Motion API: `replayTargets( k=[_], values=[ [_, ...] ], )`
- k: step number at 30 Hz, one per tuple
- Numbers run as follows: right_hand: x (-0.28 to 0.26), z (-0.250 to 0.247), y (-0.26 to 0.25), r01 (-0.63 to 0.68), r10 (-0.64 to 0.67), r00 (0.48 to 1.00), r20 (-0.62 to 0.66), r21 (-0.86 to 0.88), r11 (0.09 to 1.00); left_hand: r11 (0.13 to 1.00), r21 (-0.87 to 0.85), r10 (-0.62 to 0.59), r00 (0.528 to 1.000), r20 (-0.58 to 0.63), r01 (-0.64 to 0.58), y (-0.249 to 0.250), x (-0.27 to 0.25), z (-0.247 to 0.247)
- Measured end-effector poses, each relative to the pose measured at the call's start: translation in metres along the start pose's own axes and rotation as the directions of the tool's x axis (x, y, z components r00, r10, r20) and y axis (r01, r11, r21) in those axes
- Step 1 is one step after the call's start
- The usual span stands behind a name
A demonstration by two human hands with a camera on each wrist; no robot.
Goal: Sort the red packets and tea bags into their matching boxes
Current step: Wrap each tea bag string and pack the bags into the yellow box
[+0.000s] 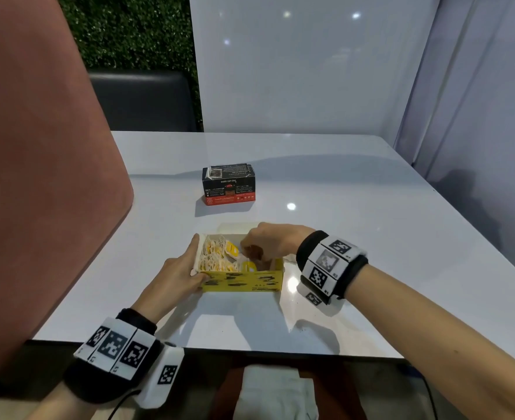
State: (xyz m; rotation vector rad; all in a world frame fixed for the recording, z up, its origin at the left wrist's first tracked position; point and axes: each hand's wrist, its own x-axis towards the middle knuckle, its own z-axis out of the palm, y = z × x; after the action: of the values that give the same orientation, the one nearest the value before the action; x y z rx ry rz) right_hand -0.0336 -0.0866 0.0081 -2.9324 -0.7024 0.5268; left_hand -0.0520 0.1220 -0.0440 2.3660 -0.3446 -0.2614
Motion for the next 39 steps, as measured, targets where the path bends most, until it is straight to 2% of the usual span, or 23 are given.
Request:
replayTargets(
  k=[6, 9, 11, 15, 17, 18, 20, 21, 23, 26, 28, 30, 32, 34, 36, 39],
  values=[
    [0.001, 0.016, -0.004, 0.019, -0.016, 1.0, 0.024, -0.163, 0.986, 1.0, -0.01, 0.004, 1.0, 0.011, -0.003, 0.003, -0.001, 0.003],
    [0.0, 0.017, -0.004, 0.019, -0.019, 1.0, 0.002, -0.149, 0.989, 1.0, 0.009, -0.007, 1.0, 0.009, 0.007, 0.002, 0.0, 0.003],
    [-0.002, 0.012, -0.005, -0.021, 0.021, 1.0, -0.005, -0.074, 0.997, 1.0, 0.026, -0.01, 1.0, 0.019, 0.01, 0.003, -0.001, 0.002],
    [-0.017, -0.015, 0.002, -0.094, 0.129, 0.985, -0.112, 0.275, 0.957, 0.998, 0.046, -0.034, 0.999, -0.026, 0.035, 0.012, -0.013, -0.007],
    [-0.033, -0.03, 0.018, -0.094, 0.164, 0.961, -0.224, 0.295, 0.951, 0.993, 0.113, 0.064, 0.986, -0.155, -0.046, 0.02, -0.022, -0.011],
    [-0.042, -0.033, 0.031, -0.126, 0.204, 0.946, -0.251, 0.294, 0.947, 0.986, 0.124, 0.136, 0.962, -0.237, -0.109, 0.025, -0.028, -0.013],
    [-0.059, -0.031, 0.056, -0.255, 0.338, 0.912, -0.231, 0.326, 0.91, 0.962, 0.111, 0.272, 0.895, -0.353, -0.249, 0.039, -0.039, -0.013],
    [-0.066, -0.025, 0.068, -0.318, 0.398, 0.898, -0.189, 0.348, 0.882, 0.945, 0.096, 0.325, 0.873, -0.365, -0.312, 0.048, -0.042, -0.009],
    [-0.077, -0.01, 0.082, -0.416, 0.468, 0.88, -0.083, 0.34, 0.843, 0.914, 0.054, 0.4, 0.867, -0.297, -0.403, 0.065, -0.045, 0.006],
    [-0.086, 0.012, 0.094, -0.466, 0.5, 0.865, -0.04, 0.306, 0.83, 0.876, 0.046, 0.483, 0.873, -0.075, -0.48, 0.09, -0.038, 0.047],
    [-0.09, 0.023, 0.097, -0.491, 0.518, 0.855, -0.032, 0.271, 0.828, 0.836, 0.169, 0.512, 0.853, 0.101, -0.522, 0.111, -0.024, 0.078],
    [-0.095, 0.028, 0.096, -0.531, 0.548, 0.836, -0.02, 0.225, 0.817, 0.814, 0.324, 0.416, 0.873, 0.256, -0.482, 0.134, -0.009, 0.102],
    [-0.102, 0.035, 0.091, -0.588, 0.599, 0.801, 0.002, 0.194, 0.785, 0.78, 0.47, 0.293, 0.905, 0.309, -0.413, 0.156, 0.005, 0.115],
    [-0.108, 0.042, 0.083, -0.648, 0.65, 0.76, 0.004, 0.091, 0.756, 0.715, 0.581, 0.246, 0.918, 0.312, -0.389, 0.168, 0.019, 0.127],
    [-0.112, 0.053, 0.078, -0.654, 0.655, 0.756, 0.007, 0.04, 0.755, 0.651, 0.66, 0.209, 0.924, 0.319, -0.375, 0.171, 0.03, 0.136],
    [-0.114, 0.065, 0.075, -0.657, 0.659, 0.752, 0.004, 0.087, 0.749, 0.637, 0.694, 0.143, 0.937, 0.32, -0.334, 0.166, 0.04, 0.144]
  ],
)
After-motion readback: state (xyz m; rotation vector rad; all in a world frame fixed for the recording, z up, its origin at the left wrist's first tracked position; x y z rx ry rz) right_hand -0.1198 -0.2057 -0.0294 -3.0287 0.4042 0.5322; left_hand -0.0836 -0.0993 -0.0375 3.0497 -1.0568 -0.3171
